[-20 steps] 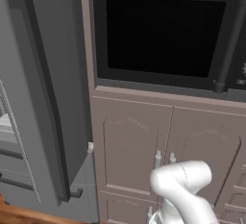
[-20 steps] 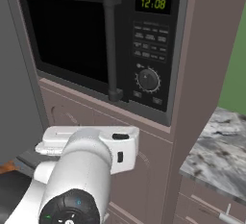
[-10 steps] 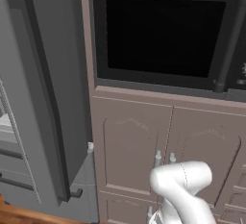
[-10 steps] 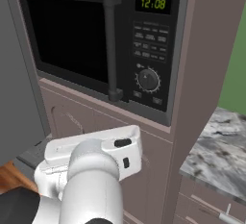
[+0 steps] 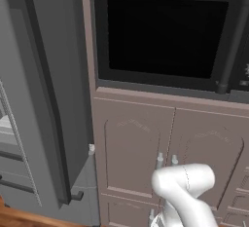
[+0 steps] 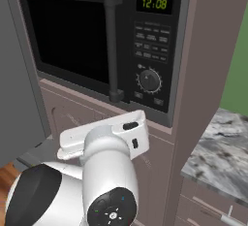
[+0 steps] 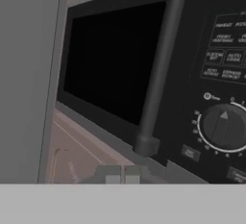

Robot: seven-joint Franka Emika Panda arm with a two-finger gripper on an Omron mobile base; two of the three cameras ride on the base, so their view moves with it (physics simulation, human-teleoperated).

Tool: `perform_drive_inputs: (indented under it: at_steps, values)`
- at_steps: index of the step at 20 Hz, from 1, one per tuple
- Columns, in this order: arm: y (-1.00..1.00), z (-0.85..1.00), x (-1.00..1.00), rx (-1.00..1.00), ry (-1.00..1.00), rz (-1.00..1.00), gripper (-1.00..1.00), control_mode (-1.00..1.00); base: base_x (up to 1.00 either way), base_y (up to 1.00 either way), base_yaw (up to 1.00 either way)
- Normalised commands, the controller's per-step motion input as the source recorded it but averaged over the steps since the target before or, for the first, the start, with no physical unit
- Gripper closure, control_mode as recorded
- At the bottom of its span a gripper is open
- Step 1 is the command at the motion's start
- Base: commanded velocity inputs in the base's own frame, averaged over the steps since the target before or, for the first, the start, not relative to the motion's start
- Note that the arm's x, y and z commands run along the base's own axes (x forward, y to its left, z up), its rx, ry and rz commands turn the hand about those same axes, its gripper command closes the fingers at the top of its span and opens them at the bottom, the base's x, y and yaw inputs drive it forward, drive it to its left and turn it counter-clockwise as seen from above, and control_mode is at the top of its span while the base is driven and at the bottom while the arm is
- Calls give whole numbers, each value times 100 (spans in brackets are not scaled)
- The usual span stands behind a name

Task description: Transport the shrimp from the fridge to the microwave and turn on the microwave.

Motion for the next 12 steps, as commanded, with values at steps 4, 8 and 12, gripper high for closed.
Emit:
perform_drive_inputs:
  at_steps: [4,8,12]
  values:
    - [0,-5,31,-9,-4,-1,100,-100,0,0,0]
    - [-5,-13,29,-6,-11,0,100,-100,0,0,0]
    - [-19,-19,32,-2,-12,0,100,-100,0,0,0]
